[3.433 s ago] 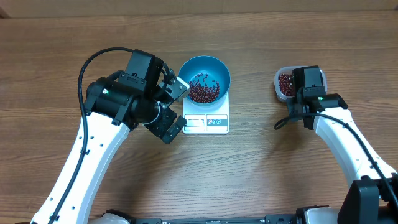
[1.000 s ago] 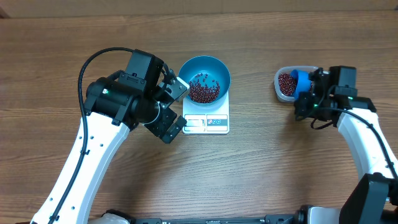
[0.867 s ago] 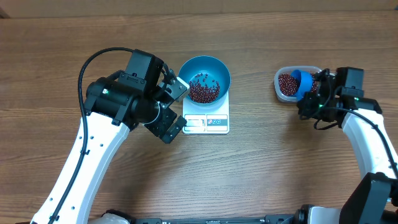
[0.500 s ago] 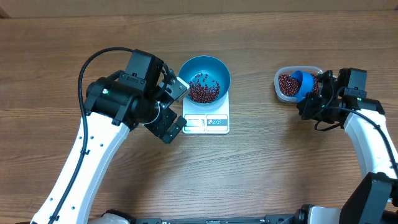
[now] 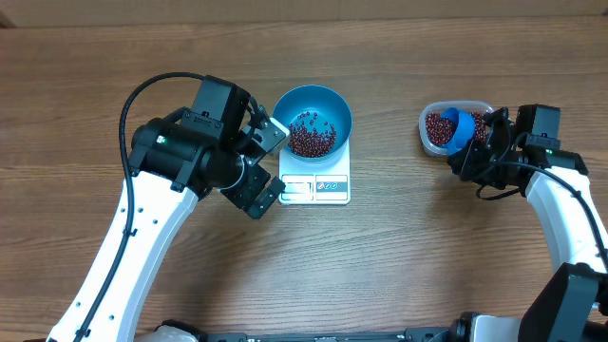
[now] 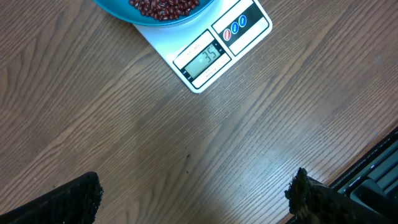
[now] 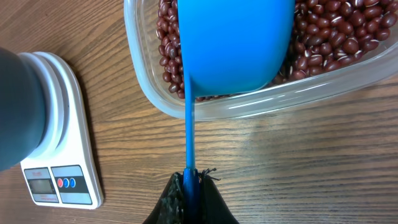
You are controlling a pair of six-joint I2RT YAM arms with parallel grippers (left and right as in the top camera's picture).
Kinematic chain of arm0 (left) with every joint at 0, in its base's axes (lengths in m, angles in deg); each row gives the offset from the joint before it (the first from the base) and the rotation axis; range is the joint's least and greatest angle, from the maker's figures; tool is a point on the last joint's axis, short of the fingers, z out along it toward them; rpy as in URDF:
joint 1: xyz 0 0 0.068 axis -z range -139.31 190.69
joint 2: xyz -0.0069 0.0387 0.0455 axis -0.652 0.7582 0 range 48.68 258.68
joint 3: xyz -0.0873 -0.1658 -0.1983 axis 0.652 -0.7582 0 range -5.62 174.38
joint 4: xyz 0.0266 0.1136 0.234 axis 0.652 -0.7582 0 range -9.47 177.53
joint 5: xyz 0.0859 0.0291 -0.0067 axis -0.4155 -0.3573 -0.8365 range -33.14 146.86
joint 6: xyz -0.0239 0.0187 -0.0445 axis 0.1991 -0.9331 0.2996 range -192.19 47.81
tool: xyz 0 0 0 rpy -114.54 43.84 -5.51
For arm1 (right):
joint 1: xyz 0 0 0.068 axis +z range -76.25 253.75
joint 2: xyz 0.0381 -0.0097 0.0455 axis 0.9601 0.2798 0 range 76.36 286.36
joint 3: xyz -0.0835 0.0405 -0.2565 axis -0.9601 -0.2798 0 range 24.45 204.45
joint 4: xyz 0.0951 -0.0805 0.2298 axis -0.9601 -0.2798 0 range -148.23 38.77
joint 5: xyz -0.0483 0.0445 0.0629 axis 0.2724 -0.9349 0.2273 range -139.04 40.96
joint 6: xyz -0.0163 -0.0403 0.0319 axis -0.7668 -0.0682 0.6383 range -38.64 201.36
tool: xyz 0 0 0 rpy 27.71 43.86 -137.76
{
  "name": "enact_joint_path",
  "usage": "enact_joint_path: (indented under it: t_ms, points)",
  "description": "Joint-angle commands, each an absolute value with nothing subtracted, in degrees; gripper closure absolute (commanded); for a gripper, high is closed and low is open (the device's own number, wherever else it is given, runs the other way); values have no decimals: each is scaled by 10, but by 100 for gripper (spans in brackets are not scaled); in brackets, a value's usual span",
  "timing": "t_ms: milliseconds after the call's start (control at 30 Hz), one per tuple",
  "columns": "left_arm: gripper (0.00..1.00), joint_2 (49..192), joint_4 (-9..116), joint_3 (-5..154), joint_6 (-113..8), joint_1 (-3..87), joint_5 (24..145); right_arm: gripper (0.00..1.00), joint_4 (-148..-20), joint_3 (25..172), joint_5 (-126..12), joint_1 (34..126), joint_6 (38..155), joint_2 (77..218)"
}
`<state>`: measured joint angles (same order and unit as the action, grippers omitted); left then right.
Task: Scoop item into bowl and weigh 150g on scale
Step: 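Drag the scoop through the beans with the right gripper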
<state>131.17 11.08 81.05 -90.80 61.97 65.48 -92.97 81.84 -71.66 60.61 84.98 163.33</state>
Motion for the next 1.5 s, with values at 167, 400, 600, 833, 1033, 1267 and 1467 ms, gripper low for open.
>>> enact_joint_path:
  t_ms: [167, 400, 600, 833, 1033, 1267, 1467]
  points:
    - [0, 1304, 113, 808, -921, 617, 665, 96, -933, 834, -740, 605, 892, 1635]
    - [0, 1304, 113, 808, -921, 617, 665, 96, -937, 834, -740, 605, 934, 1635]
    - [1, 1304, 113, 808, -921, 617, 665, 96, -941, 834, -762, 605, 951, 1635]
    - [0, 1304, 113, 808, -921, 617, 665, 96, -940, 834, -769, 605, 962, 1636]
    - [0, 1304, 113, 808, -921, 617, 665, 96, -936, 834, -769, 605, 962, 1646]
    - [1, 1304, 113, 808, -921, 617, 665, 96, -929, 834, -778, 591, 964, 1662]
    - [0, 1304, 113, 808, -921, 617, 665, 96, -930, 834, -787, 581, 963, 1662]
